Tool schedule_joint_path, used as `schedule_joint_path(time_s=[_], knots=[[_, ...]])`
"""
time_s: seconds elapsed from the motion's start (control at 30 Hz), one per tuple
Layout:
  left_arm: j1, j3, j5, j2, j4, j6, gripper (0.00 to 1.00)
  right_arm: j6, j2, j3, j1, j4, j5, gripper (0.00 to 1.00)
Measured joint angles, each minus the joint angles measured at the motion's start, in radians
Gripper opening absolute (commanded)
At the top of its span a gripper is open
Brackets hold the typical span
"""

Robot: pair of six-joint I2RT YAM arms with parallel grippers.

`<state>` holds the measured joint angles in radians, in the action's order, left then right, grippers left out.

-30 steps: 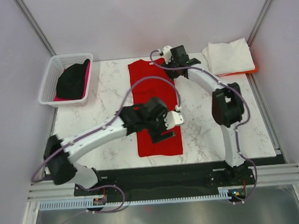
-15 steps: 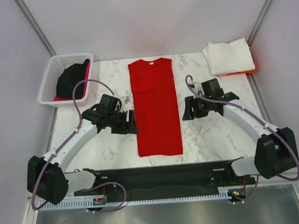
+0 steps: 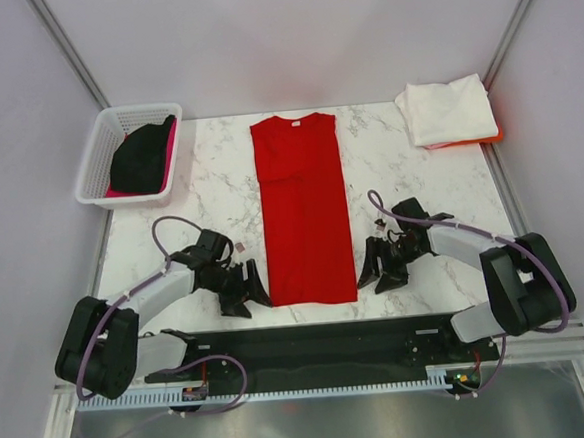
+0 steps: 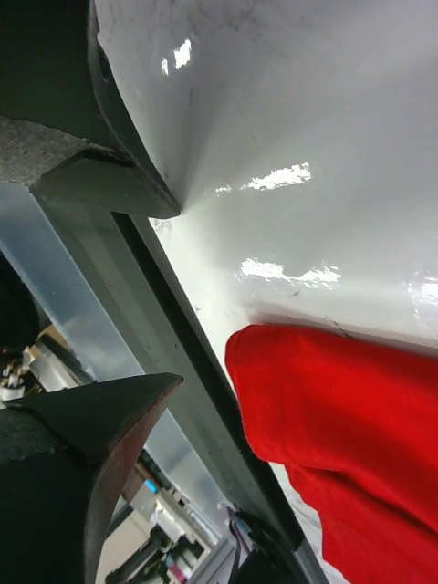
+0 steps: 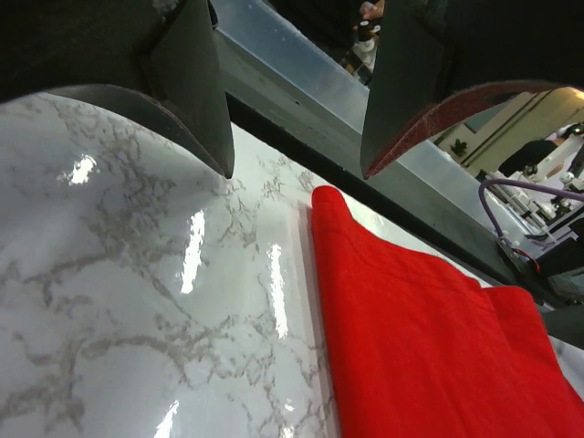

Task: Fold and stack the t-shirts
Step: Fold the tshirt

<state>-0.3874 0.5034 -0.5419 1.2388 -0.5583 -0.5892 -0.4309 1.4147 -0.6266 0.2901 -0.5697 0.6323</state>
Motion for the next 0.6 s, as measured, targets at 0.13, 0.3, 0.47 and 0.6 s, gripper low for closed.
schedule_joint_path(time_s=[0.13,0.3,0.47,0.6], knots=[[0.013,-0.032,-0.054,0.024,0.068,-0.046,0.73,-0.046,0.074,-0.002,0.029,0.037,0.024,0.65],[0.02,-0.034,-0.111,0.081,0.161,-0.089,0.7,-0.084,0.107,-0.012,0.063,0.061,0.045,0.64],[0.02,-0.033,-0.136,0.129,0.219,-0.112,0.55,-0.113,0.125,-0.016,0.078,0.073,0.054,0.61],[0.021,-0.033,-0.137,0.152,0.237,-0.118,0.53,-0.132,0.139,-0.017,0.087,0.088,0.062,0.58]])
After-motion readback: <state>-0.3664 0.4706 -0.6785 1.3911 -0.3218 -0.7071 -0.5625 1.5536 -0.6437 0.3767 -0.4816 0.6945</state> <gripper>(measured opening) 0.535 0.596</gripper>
